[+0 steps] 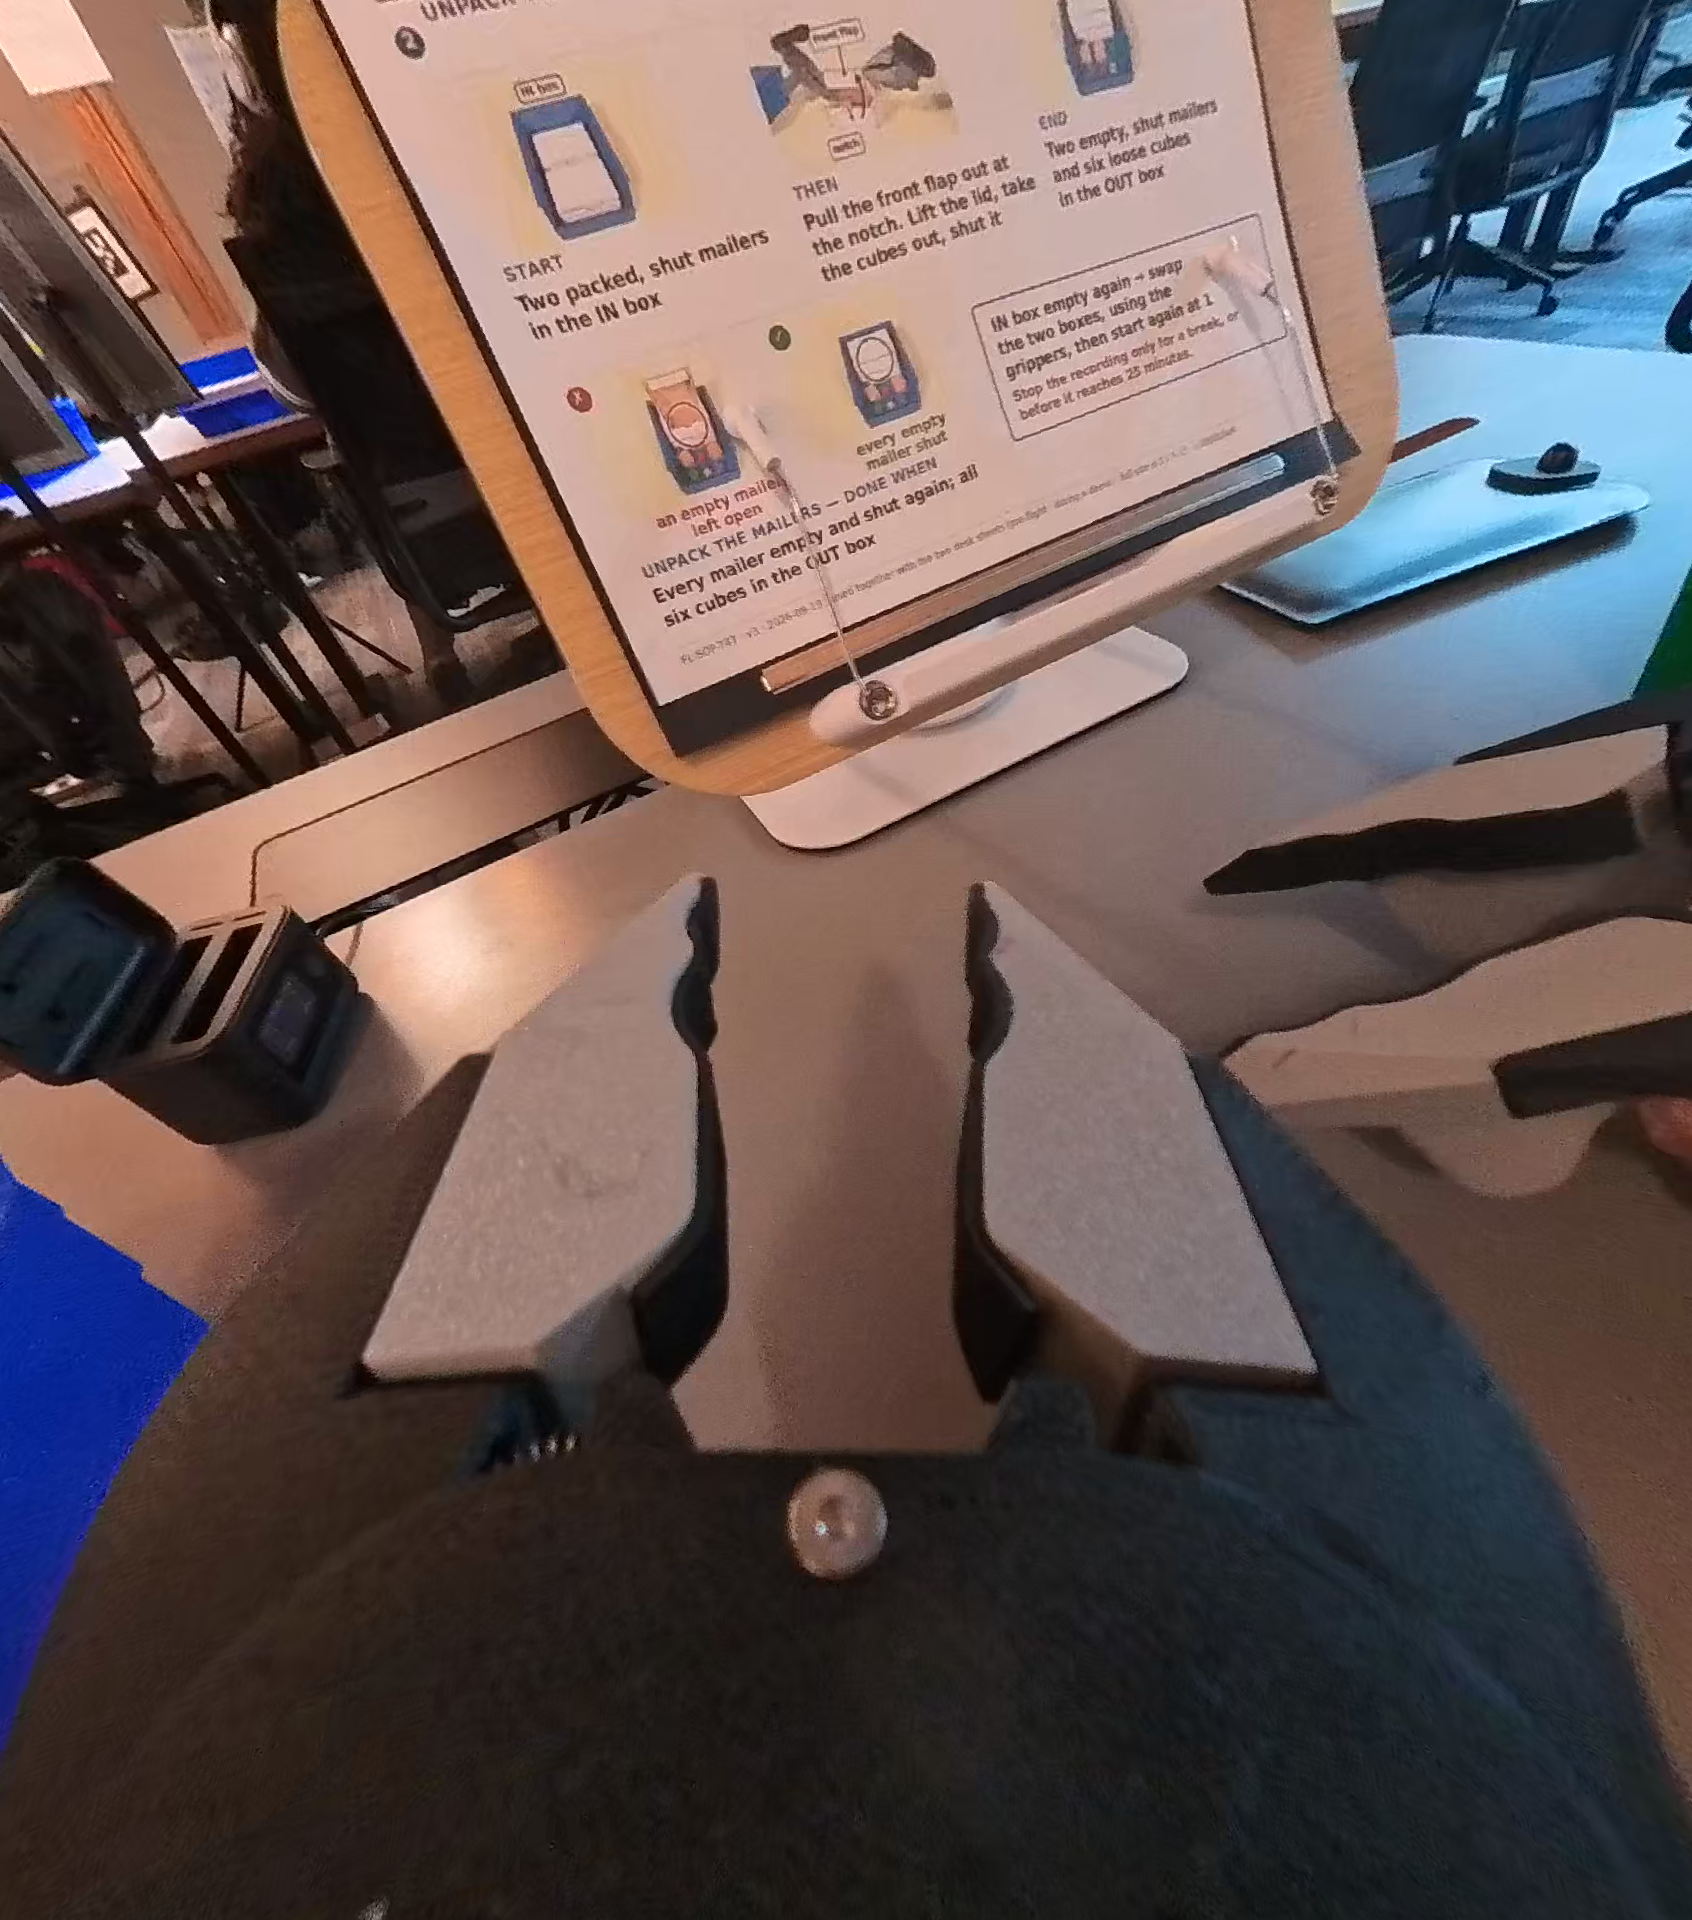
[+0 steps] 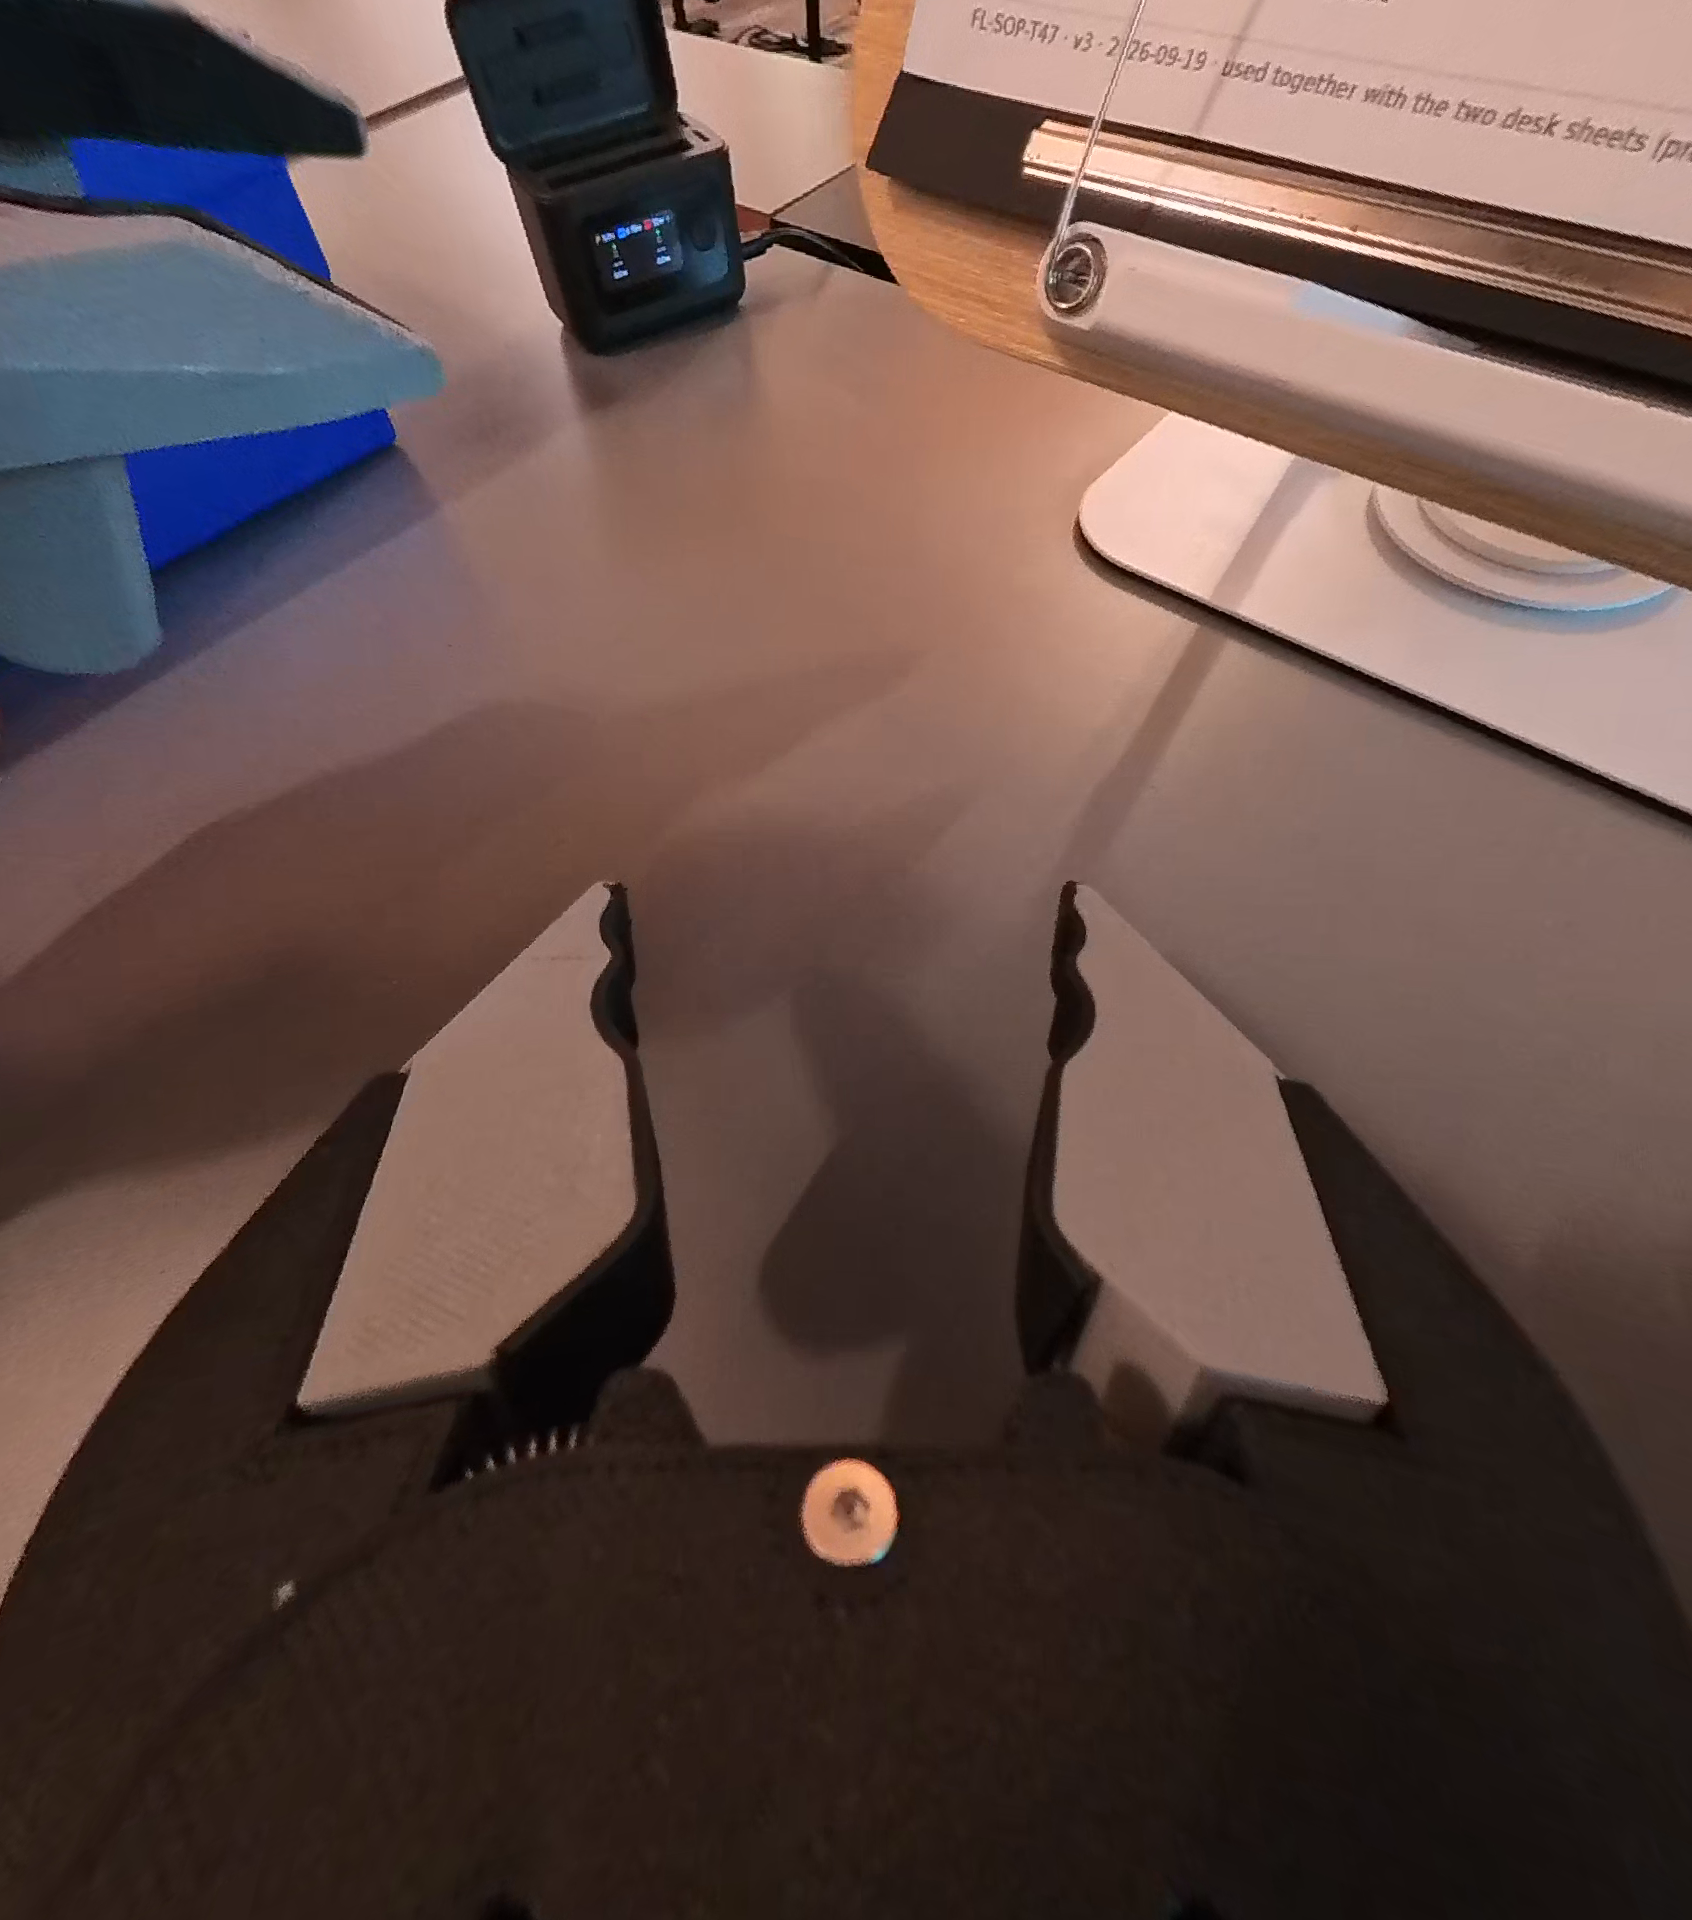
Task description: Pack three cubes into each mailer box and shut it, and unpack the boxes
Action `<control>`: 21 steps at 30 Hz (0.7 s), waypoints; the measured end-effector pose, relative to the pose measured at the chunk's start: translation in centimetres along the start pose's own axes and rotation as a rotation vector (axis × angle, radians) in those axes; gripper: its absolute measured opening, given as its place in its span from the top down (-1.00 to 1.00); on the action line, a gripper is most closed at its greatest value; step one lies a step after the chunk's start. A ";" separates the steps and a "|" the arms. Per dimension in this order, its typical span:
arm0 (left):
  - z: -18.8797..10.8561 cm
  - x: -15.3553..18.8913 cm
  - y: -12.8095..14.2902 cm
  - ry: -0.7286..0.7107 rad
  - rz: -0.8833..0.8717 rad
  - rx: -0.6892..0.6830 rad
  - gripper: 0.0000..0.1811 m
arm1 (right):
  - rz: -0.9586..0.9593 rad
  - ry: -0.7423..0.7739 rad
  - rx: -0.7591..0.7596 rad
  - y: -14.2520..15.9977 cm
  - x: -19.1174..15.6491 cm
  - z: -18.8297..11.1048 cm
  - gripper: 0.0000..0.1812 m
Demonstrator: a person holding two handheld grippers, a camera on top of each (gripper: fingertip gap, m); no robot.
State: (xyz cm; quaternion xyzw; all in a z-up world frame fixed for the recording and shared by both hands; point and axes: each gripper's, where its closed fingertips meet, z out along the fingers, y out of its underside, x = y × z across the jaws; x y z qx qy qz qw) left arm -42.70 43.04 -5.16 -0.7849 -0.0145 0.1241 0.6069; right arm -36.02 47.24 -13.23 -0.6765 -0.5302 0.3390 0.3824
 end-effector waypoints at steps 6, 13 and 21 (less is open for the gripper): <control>0.4 0.6 0.8 0.035 -0.006 -0.027 0.47 | -0.007 -0.017 -0.010 0.1 -0.3 0.1 0.15; -0.4 2.4 0.3 0.103 -0.025 -0.008 0.47 | 0.002 -0.029 0.000 0.0 -0.3 0.0 0.19; -8.0 5.8 -4.0 0.320 -0.124 0.035 0.22 | -0.006 -0.037 0.007 -0.1 -0.4 0.0 0.19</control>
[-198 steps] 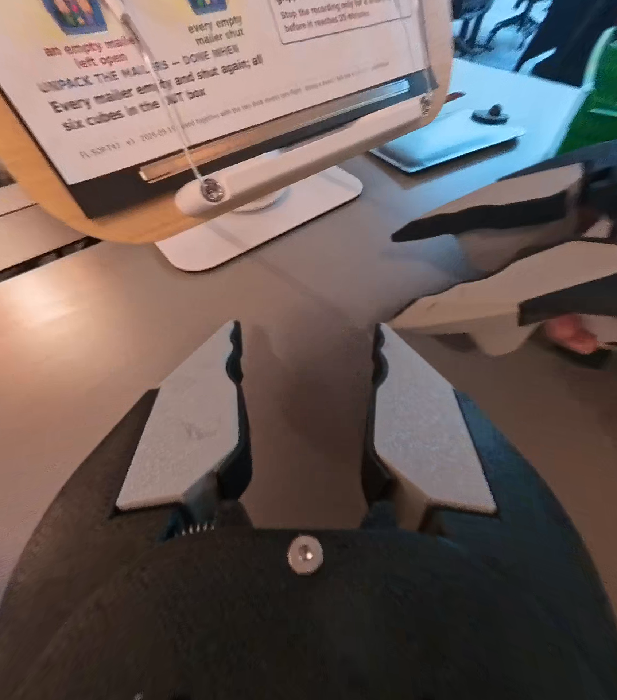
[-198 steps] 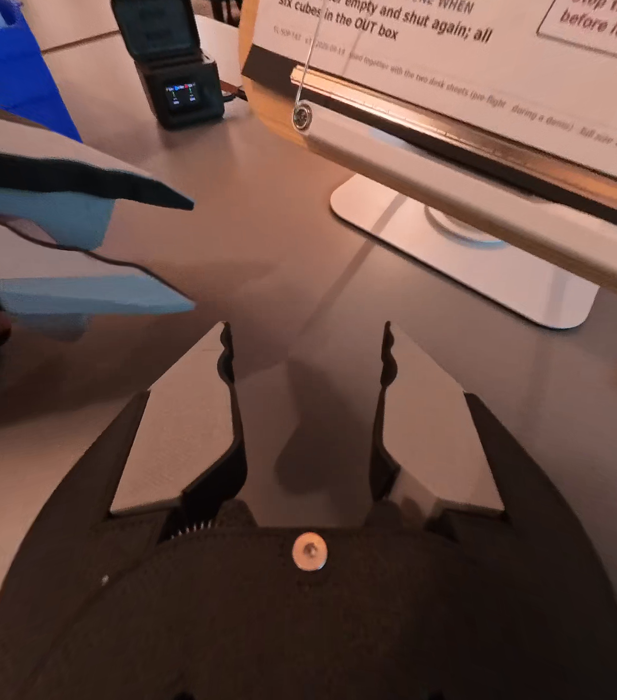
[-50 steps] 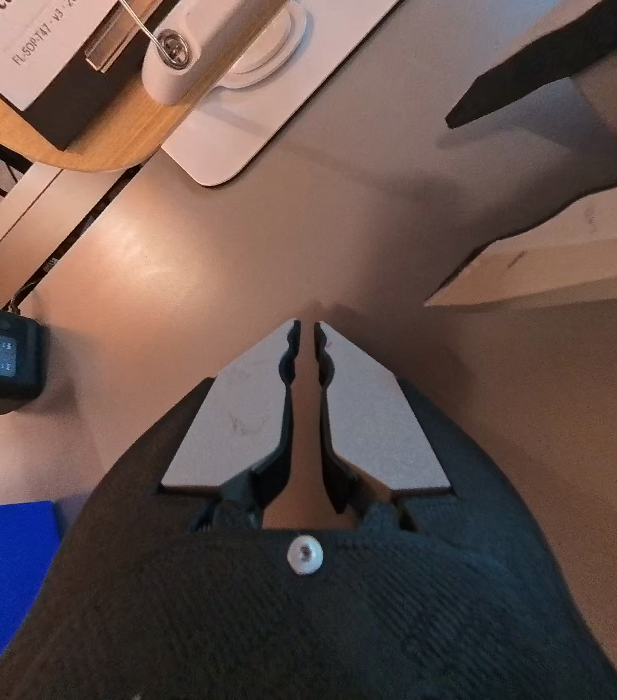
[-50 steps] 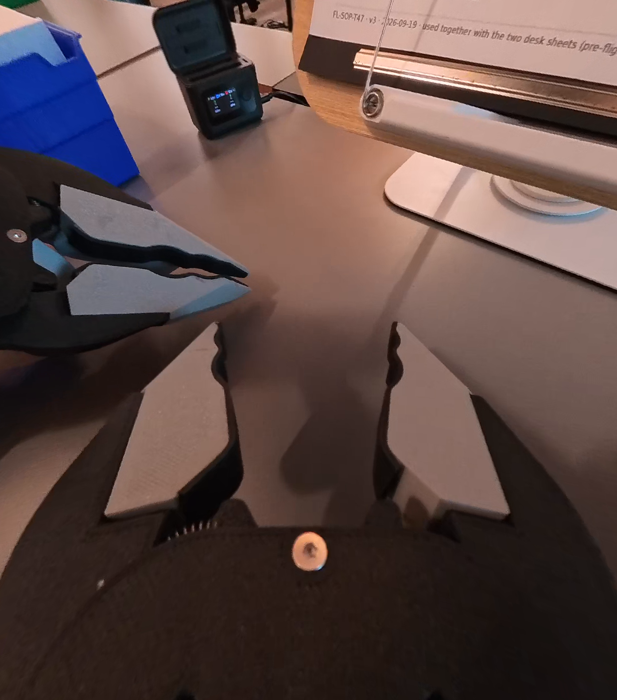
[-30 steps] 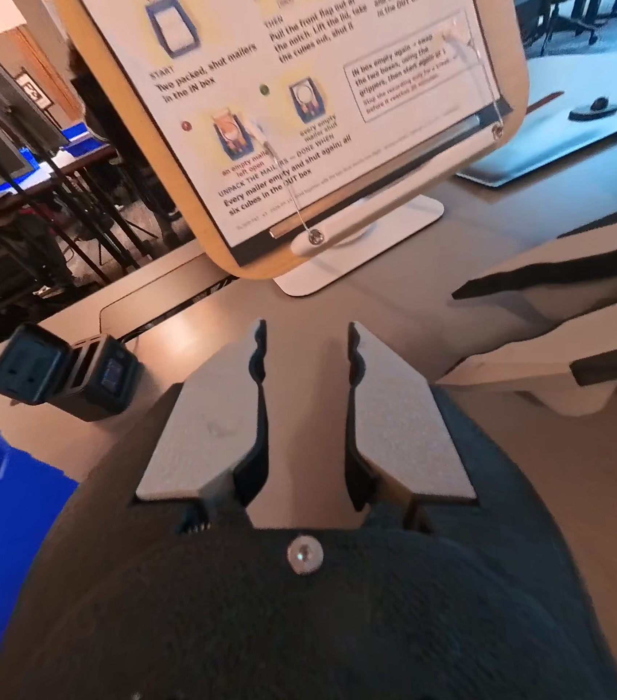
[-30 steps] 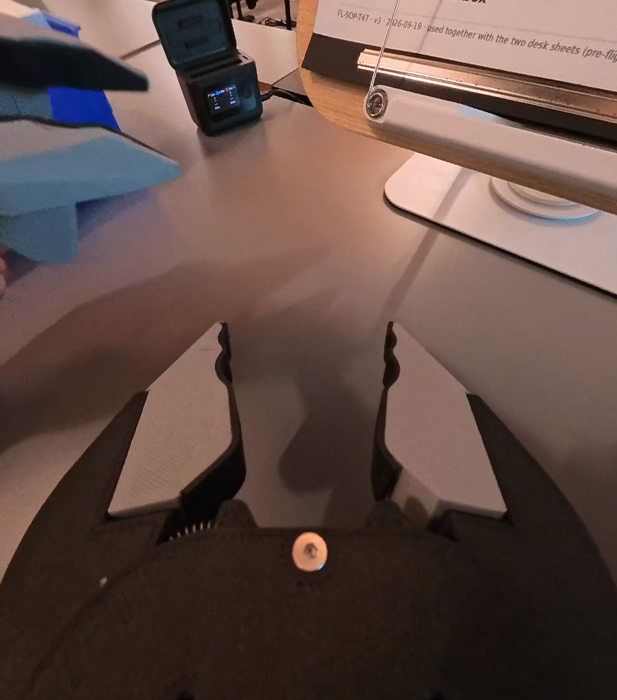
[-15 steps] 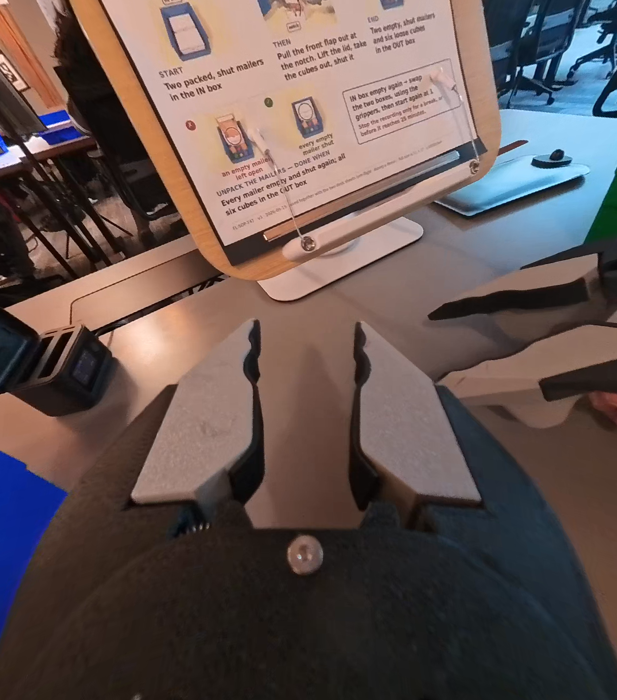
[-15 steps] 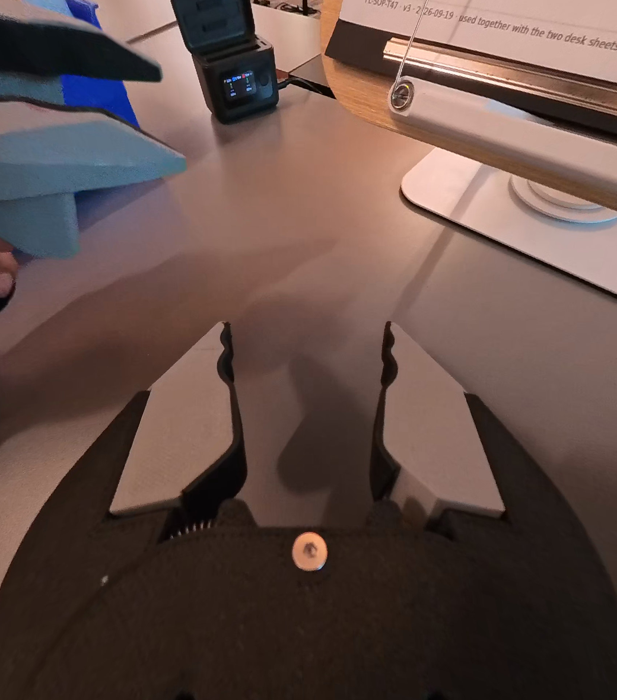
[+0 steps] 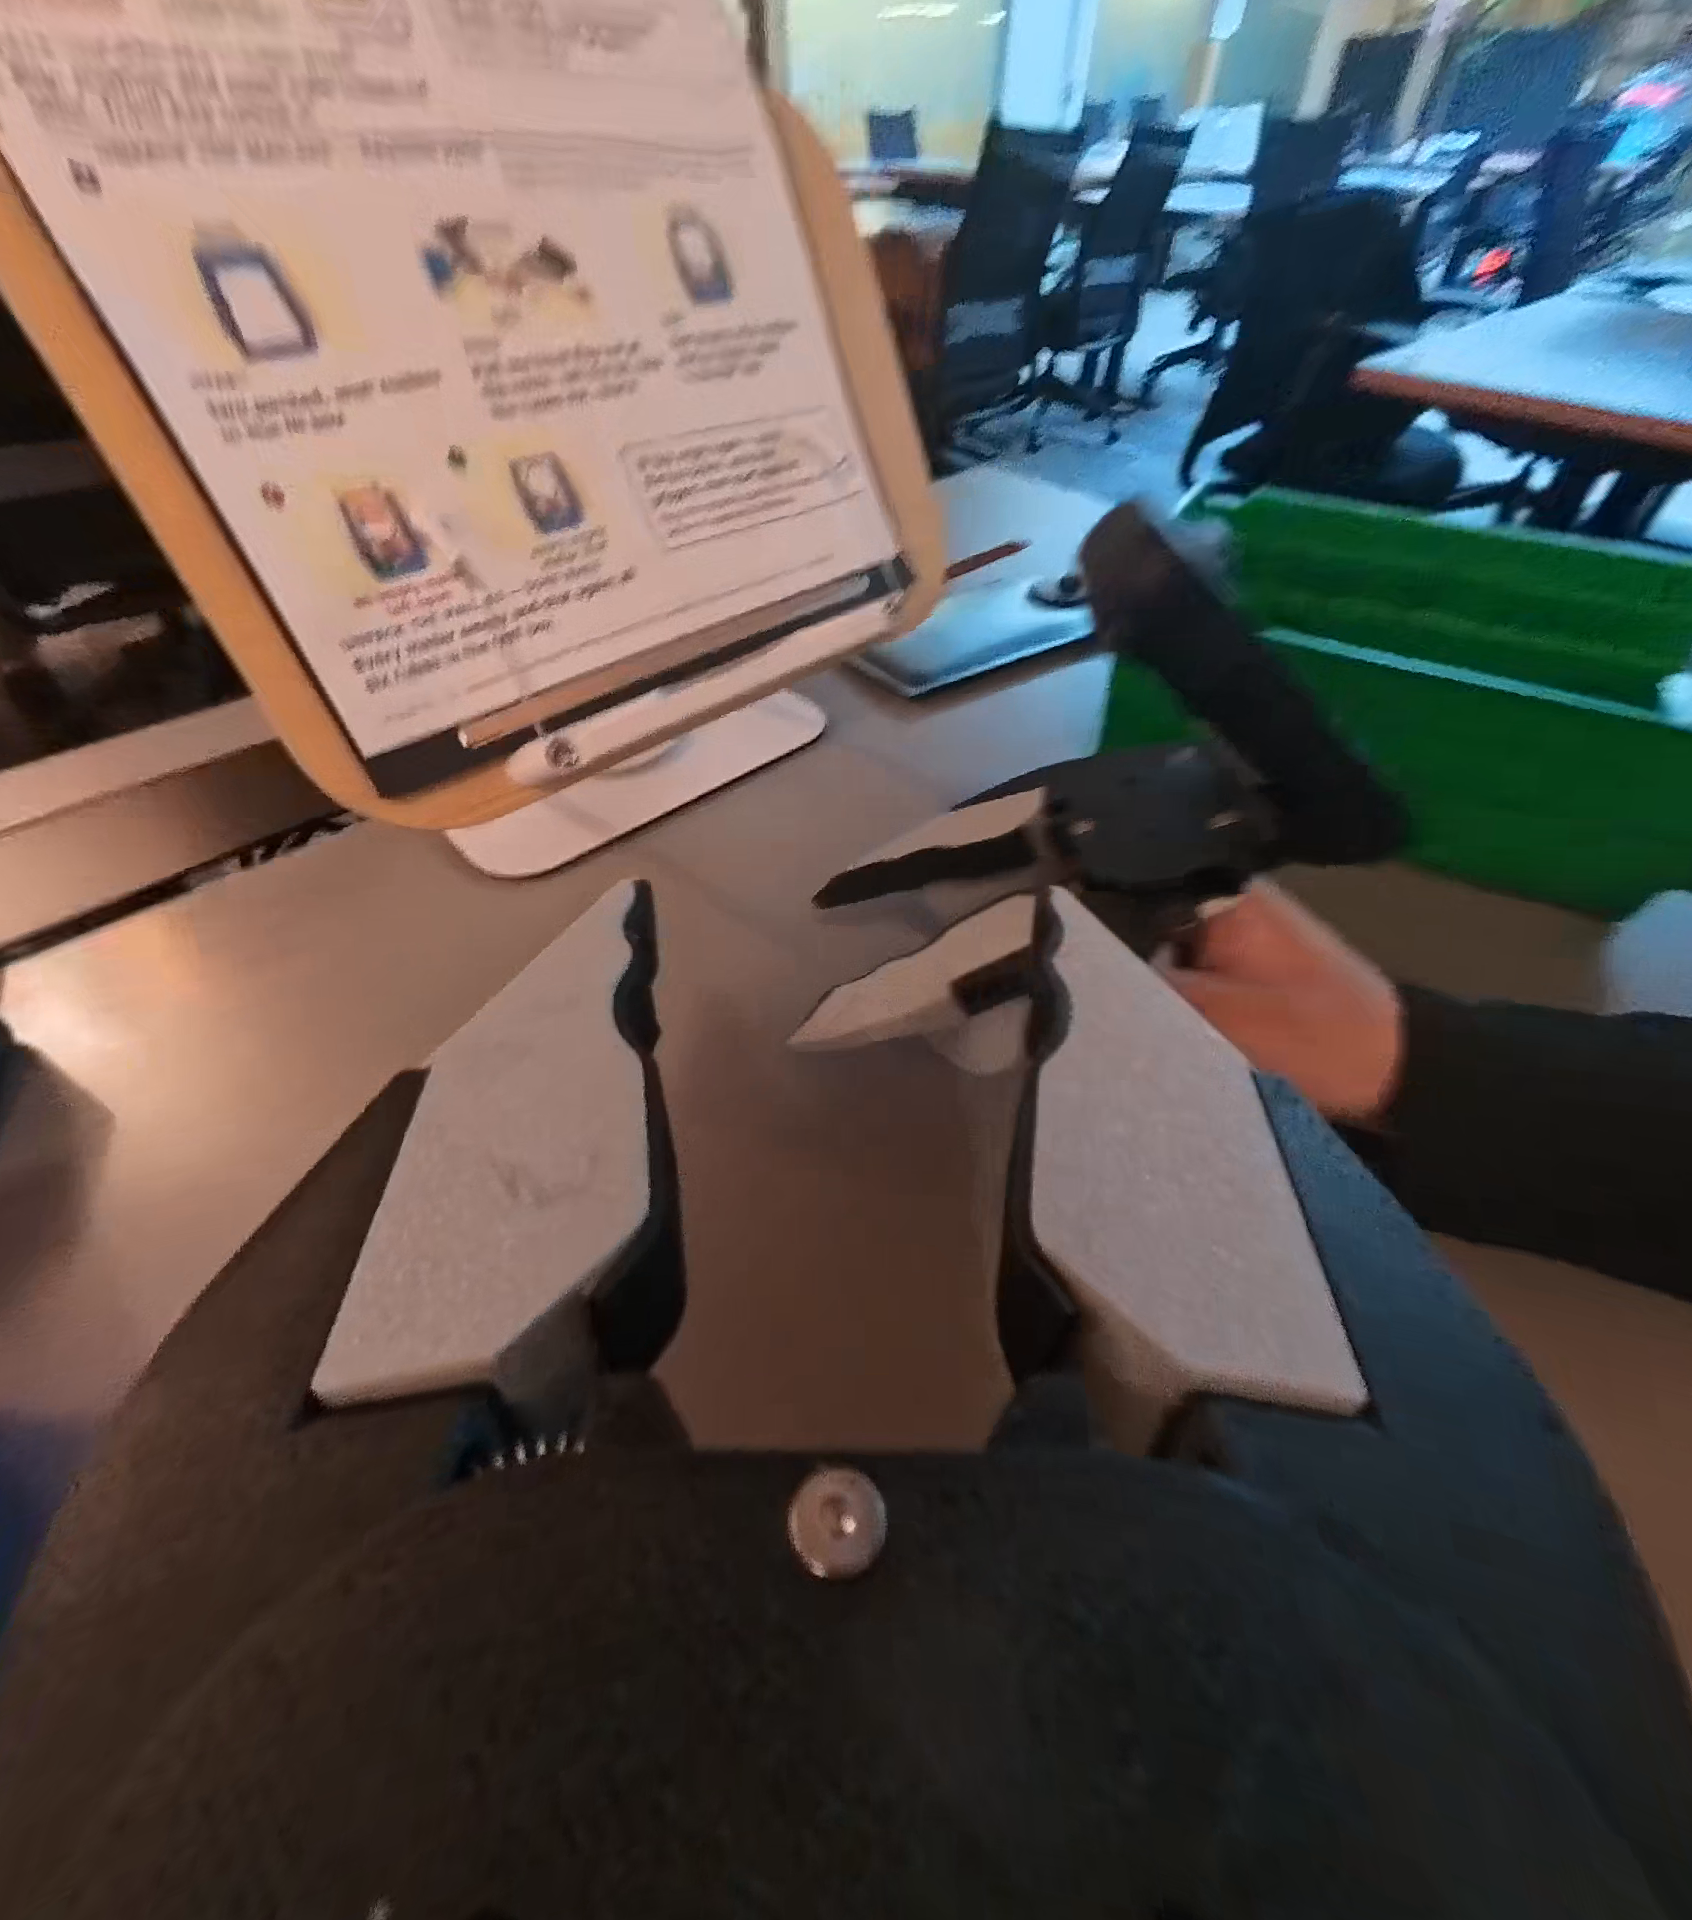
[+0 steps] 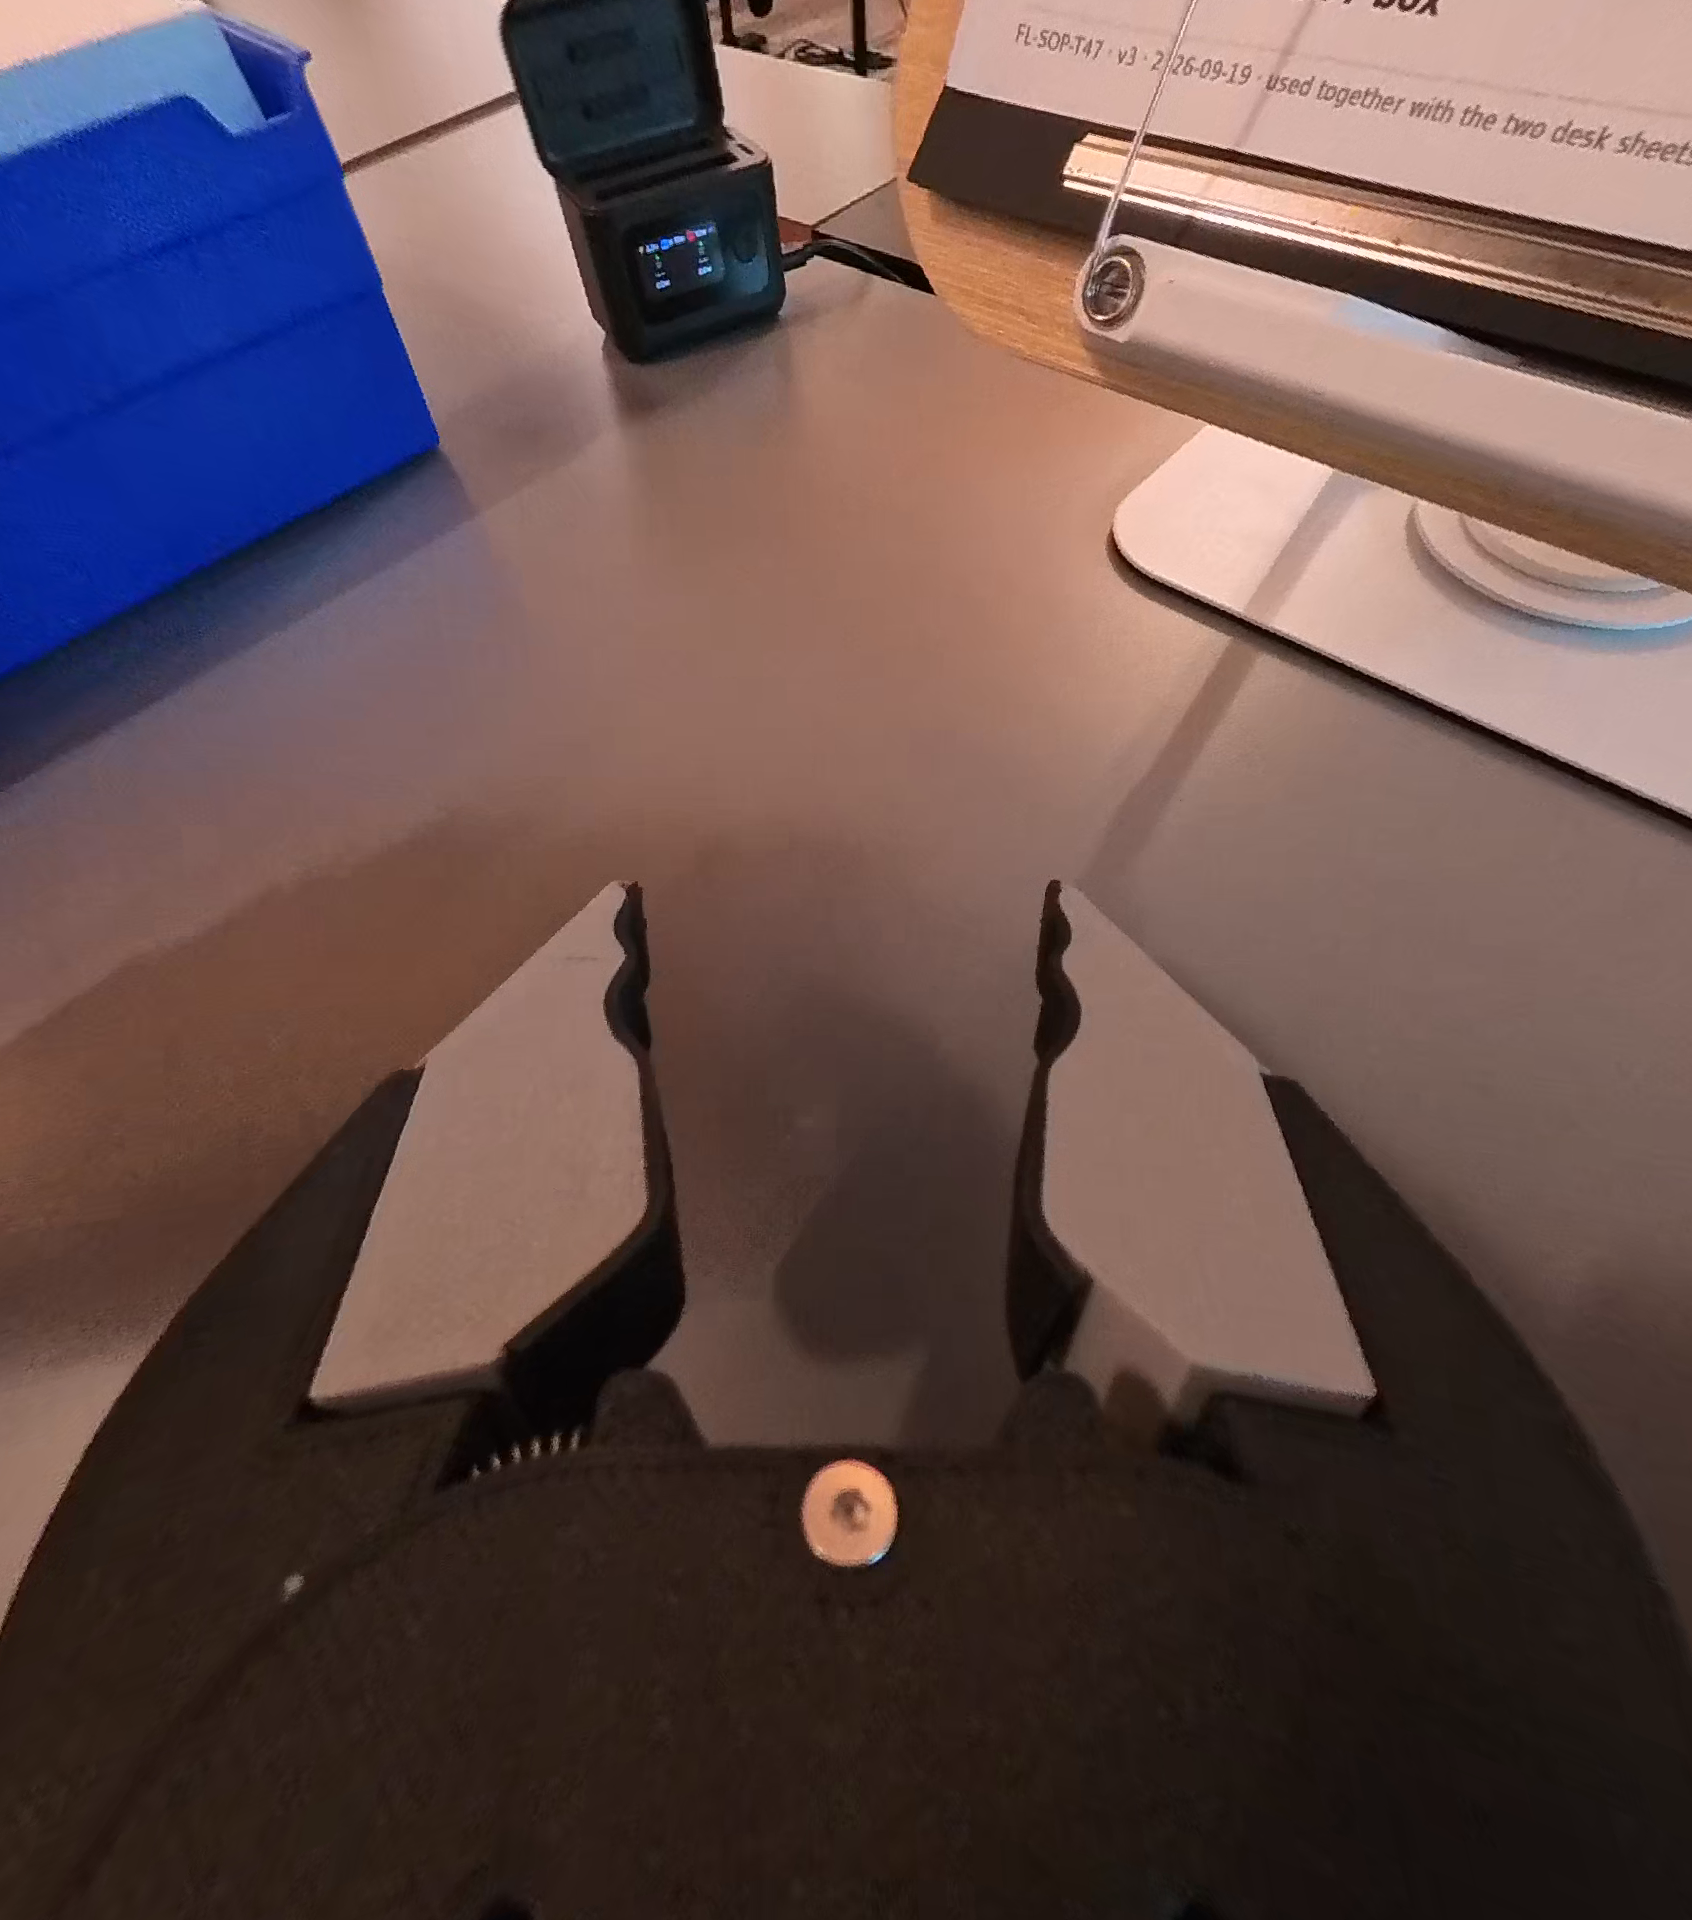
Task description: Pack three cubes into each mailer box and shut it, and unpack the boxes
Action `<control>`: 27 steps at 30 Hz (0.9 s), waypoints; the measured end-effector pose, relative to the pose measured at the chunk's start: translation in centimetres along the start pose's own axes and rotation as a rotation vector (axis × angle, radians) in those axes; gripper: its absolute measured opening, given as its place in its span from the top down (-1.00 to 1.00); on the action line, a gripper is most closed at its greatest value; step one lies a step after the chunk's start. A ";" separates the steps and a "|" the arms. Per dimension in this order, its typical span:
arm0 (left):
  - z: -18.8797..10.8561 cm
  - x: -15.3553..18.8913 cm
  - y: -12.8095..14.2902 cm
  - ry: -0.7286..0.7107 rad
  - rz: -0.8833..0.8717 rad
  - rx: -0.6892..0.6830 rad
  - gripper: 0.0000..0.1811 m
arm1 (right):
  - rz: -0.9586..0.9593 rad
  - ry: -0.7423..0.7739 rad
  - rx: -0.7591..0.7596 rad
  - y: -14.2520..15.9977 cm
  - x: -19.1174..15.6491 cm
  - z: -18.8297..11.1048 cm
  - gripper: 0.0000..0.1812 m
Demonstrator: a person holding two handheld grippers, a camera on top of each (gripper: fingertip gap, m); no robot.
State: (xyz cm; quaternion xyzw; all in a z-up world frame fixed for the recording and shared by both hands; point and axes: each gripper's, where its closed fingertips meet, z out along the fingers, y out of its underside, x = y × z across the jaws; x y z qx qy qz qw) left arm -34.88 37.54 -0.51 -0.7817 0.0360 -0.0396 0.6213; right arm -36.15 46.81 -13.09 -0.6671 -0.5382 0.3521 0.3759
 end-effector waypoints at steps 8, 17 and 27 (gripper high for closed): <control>-10.8 -3.9 -6.8 -0.112 0.249 0.007 0.10 | 0.024 -0.020 -0.005 0.0 0.0 0.1 0.19; -16.5 -16.1 -7.5 -0.305 0.238 -0.033 0.28 | 0.027 -0.029 -0.008 0.1 0.0 0.2 0.19; -12.3 -19.8 3.7 -0.125 0.342 -0.571 0.12 | 0.039 -0.038 -0.011 0.1 0.0 0.2 0.18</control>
